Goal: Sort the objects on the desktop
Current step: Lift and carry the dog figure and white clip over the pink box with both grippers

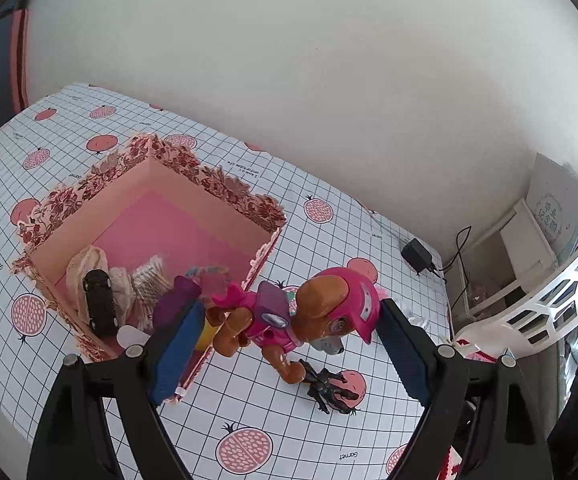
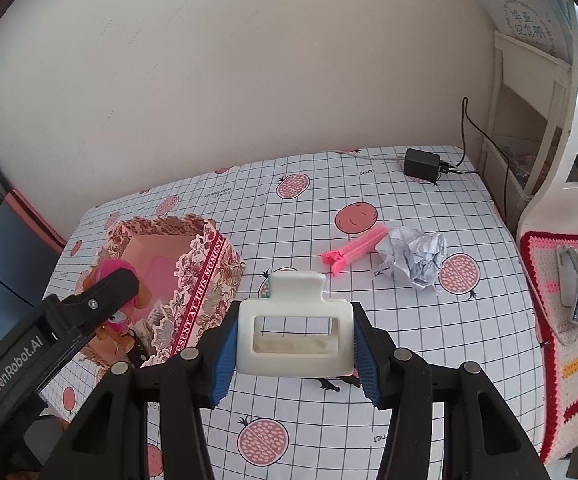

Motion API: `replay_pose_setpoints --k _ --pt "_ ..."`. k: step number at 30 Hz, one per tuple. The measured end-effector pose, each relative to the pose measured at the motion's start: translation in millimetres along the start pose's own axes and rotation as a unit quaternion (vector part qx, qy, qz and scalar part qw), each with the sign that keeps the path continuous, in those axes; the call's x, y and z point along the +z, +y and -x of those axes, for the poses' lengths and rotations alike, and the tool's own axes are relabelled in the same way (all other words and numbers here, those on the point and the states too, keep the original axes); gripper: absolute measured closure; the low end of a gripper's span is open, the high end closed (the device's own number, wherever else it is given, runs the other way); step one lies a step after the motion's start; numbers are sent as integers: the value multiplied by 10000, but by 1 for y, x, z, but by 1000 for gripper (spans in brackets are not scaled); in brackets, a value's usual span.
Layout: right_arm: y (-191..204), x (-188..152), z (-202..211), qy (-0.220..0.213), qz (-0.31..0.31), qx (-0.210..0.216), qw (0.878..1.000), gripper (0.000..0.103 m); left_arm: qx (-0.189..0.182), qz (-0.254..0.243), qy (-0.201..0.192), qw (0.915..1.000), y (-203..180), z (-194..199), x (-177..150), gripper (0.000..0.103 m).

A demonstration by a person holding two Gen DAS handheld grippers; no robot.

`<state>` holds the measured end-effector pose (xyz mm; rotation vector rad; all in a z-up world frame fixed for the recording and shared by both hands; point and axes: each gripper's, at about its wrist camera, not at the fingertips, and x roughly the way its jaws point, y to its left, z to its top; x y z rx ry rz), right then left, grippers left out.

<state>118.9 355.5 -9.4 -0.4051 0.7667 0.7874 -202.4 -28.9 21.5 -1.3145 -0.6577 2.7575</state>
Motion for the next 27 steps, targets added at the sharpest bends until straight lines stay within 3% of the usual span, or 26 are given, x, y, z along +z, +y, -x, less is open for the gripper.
replay_pose_setpoints --k 27 --pt "101 -25 -14 0 898 1043 9905 49 412 1001 -374 9934 109 27 26 15"
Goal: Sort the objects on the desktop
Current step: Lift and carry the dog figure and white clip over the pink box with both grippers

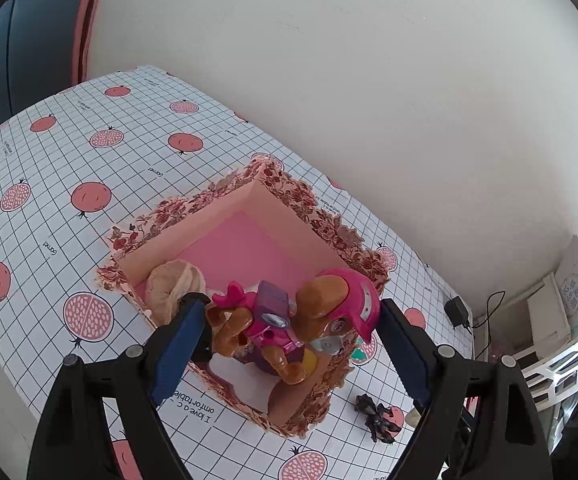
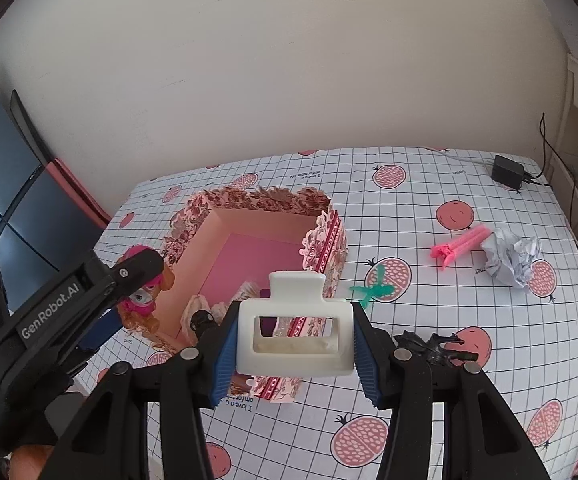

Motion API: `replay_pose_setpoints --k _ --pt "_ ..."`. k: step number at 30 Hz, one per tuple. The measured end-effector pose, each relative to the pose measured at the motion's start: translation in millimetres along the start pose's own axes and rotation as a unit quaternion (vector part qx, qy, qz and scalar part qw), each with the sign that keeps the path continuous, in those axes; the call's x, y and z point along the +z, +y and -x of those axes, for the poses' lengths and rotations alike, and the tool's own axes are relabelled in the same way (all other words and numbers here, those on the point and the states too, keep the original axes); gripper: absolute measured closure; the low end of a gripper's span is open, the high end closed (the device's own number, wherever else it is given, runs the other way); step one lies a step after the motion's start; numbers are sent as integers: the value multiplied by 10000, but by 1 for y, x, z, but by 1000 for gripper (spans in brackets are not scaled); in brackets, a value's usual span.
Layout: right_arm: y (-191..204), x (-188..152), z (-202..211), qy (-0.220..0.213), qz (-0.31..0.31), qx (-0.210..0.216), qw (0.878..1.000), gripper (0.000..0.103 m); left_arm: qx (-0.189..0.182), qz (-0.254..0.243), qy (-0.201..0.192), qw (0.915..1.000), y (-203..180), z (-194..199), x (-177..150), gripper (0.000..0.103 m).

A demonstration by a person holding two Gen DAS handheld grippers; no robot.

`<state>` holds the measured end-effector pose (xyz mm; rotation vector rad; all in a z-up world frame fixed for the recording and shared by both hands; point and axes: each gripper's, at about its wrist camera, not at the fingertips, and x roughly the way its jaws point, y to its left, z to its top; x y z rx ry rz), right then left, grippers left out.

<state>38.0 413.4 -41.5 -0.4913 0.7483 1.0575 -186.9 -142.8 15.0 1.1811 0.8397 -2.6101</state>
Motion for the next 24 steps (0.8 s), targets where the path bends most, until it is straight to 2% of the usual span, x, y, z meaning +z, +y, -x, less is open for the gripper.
replay_pose_setpoints --k 14,24 --pt "45 -10 -14 -11 503 467 9976 49 187 411 -253 9987 49 13 19 15" --pt "69 -20 -35 161 846 642 9942 49 250 666 -414 9966 75 19 28 15"
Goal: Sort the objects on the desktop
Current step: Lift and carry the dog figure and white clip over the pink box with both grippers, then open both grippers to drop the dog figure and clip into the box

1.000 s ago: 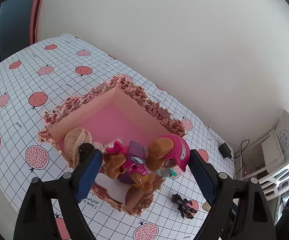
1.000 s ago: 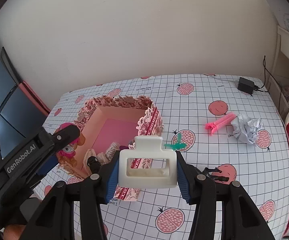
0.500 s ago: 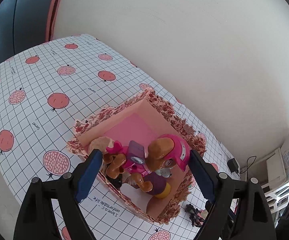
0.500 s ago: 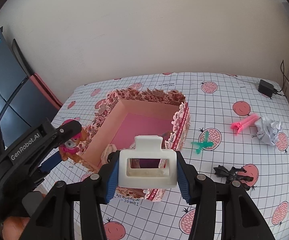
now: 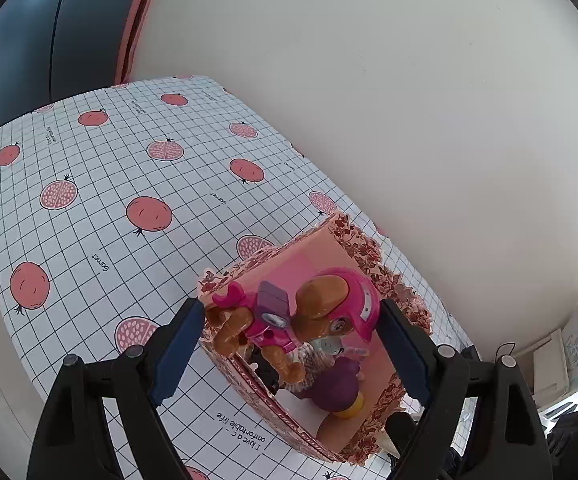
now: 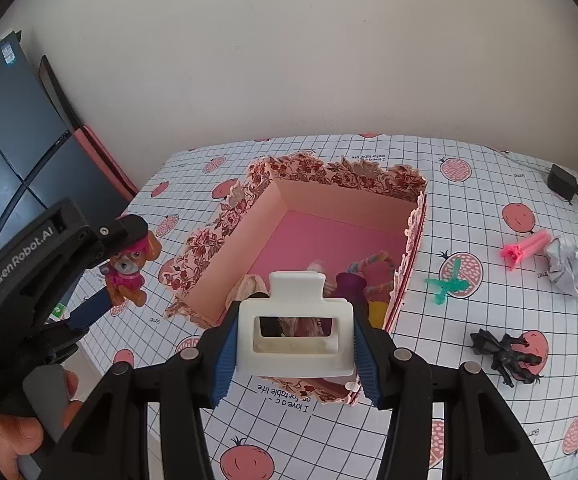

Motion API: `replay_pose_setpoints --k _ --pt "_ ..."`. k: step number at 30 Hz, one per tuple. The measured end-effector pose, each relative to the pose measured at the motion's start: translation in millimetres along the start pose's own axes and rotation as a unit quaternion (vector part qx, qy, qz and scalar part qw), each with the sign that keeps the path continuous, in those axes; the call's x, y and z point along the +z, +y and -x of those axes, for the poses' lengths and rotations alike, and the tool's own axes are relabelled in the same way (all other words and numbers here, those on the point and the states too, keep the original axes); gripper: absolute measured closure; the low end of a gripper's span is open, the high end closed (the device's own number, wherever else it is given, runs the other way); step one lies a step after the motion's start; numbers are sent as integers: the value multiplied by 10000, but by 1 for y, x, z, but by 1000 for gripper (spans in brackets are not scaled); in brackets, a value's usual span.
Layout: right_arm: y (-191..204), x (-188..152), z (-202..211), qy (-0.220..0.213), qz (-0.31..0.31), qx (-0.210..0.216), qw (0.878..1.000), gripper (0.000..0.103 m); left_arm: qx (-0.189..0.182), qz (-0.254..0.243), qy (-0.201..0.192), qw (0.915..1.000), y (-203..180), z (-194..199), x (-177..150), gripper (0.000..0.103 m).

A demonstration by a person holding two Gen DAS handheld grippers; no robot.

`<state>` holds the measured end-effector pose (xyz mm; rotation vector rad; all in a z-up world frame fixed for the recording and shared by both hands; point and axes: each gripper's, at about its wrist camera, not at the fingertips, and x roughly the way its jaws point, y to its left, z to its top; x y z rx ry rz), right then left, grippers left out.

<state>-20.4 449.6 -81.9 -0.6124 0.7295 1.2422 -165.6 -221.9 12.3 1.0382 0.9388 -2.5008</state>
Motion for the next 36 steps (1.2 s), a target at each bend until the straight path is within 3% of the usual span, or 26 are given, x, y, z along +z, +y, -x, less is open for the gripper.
replay_pose_setpoints --k 13,32,36 --pt "6 -6 -23 141 270 137 9994 49 89 -70 208 9997 -2 -20 -5 15" --pt "-1 -4 -25 137 406 340 9985 49 277 -170 463 9984 -4 -36 -11 15" --pt "-3 -3 -23 94 453 367 9983 39 284 -160 521 9981 -4 -36 -12 15"
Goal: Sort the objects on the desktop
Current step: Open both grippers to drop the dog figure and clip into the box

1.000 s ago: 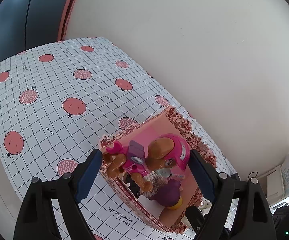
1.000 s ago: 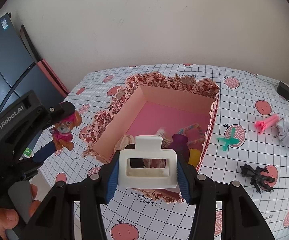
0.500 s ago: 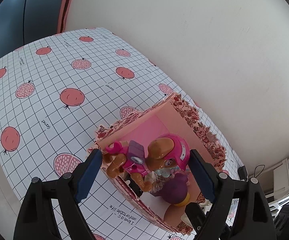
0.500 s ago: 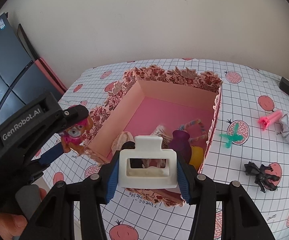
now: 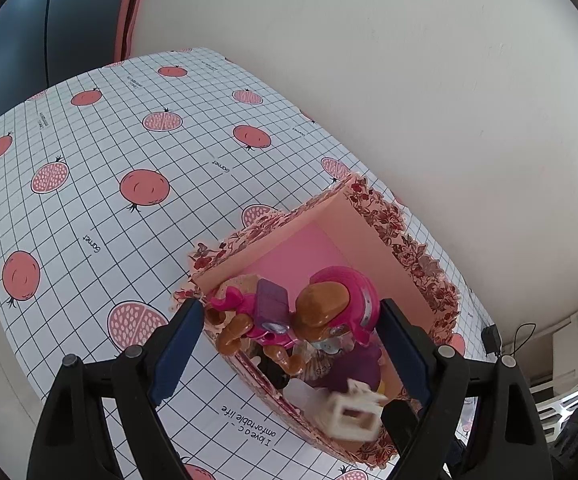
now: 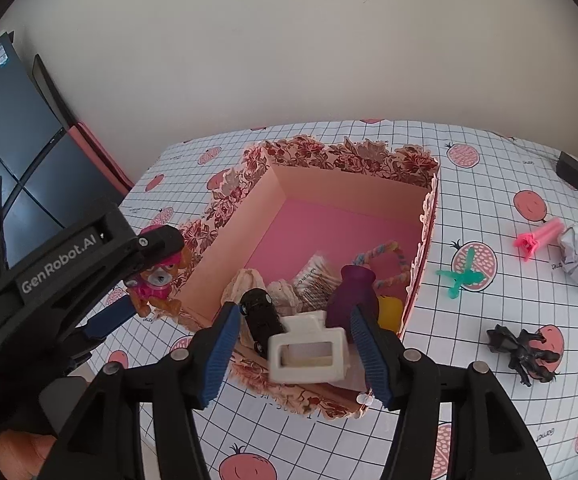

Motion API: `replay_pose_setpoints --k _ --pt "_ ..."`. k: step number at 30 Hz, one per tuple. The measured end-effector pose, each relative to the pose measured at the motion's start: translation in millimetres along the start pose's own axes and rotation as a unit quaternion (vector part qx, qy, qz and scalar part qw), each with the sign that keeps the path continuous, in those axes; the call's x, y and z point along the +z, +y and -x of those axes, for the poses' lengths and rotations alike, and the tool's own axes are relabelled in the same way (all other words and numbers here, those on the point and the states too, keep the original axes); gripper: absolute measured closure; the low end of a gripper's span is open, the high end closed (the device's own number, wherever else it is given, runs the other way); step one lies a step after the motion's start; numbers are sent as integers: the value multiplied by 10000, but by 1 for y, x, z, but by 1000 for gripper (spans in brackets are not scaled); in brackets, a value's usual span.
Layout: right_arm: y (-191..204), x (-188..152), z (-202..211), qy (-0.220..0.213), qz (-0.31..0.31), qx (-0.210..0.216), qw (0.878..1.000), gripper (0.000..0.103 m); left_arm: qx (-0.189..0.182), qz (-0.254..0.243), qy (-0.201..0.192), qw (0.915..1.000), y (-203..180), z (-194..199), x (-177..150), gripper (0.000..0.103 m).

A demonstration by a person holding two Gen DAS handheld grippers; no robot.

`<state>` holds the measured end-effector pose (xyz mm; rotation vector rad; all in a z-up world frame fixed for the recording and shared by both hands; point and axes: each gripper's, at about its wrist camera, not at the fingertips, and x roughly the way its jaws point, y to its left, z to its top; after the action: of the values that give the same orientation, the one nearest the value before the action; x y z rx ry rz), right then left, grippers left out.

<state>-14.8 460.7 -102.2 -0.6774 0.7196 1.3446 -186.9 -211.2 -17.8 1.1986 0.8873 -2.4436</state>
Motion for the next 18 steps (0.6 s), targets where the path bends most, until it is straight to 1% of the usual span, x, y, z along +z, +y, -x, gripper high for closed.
replay_pose_setpoints --k 2,4,8,13,15,18 --pt "0 1 0 -6 19 26 10000 38 -10 5 -7 10000 0 0 0 15" --pt "-1 1 1 -8 45 53 10000 34 -5 9 -20 10000 0 0 0 15" --pt "-1 1 1 -10 69 58 10000 30 14 -12 2 10000 0 -2 1 15" --pt "-3 1 1 -25 93 89 9999 23 89 -66 23 9999 -1 -2 0 14" --pt "-5 2 2 -31 86 99 9999 20 126 -86 2 9999 -1 -1 0 10" --pt "-6 2 2 -39 98 137 9999 17 143 -81 -38 9999 -1 0 1 9"
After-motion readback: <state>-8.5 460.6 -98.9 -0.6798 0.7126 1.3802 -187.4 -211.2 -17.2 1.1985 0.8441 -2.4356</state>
